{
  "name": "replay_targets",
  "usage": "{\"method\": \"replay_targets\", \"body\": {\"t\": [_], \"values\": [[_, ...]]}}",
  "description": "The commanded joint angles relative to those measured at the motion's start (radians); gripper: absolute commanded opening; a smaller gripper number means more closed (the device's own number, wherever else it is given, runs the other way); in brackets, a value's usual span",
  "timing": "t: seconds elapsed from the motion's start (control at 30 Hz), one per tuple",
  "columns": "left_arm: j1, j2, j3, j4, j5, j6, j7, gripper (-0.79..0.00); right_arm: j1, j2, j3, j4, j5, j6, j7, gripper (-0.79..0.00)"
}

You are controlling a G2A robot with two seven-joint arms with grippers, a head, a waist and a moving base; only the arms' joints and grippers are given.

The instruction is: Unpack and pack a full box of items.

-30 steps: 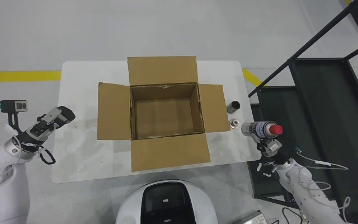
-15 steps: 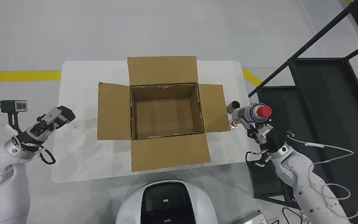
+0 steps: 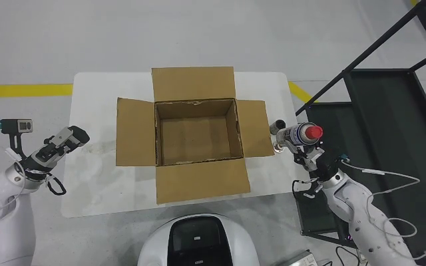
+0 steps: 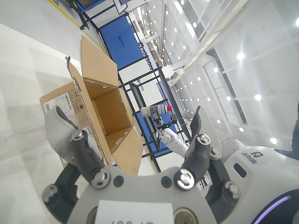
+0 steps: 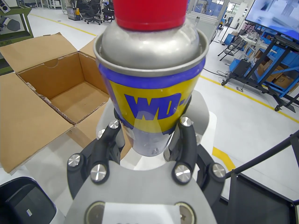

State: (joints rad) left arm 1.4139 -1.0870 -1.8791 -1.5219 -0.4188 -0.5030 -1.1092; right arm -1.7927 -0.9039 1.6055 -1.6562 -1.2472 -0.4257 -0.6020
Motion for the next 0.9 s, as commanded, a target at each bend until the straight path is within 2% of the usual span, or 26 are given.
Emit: {"method": "replay_targets", "body": {"t": [0.0, 0.2, 0.33, 0.5, 0.6, 0.77, 0.87], "values": [[0.0, 0.0, 0.0, 0.0, 0.0, 0.0, 0.0, 0.0, 0.003, -0.001, -0.002, -0.015, -0.045, 0.032, 0.05, -0.785], [0.0, 0.0, 0.0, 0.0, 0.0, 0.0, 0.0, 0.0, 0.003, 0.006, -0.047, -0.222, -0.313, 0.006, 0.215, -0.785], [0.0, 0.0, 0.0, 0.0, 0.0, 0.0, 0.0, 0.0, 0.03, 0.004, -0.098, -0.336, -0.38, -0.025, 0.354, -0.785], [0.0, 0.0, 0.0, 0.0, 0.0, 0.0, 0.0, 0.0, 0.11, -0.008, -0.198, -0.429, -0.389, -0.056, 0.603, -0.785], [0.0, 0.0, 0.0, 0.0, 0.0, 0.0, 0.0, 0.0, 0.174, -0.019, -0.262, -0.435, -0.368, -0.055, 0.729, -0.785], [0.0, 0.0, 0.0, 0.0, 0.0, 0.0, 0.0, 0.0, 0.282, -0.038, -0.358, -0.415, -0.311, -0.071, 0.877, -0.785], [0.0, 0.0, 0.0, 0.0, 0.0, 0.0, 0.0, 0.0, 0.338, -0.049, -0.412, -0.397, -0.302, -0.072, 0.927, -0.785]]}}
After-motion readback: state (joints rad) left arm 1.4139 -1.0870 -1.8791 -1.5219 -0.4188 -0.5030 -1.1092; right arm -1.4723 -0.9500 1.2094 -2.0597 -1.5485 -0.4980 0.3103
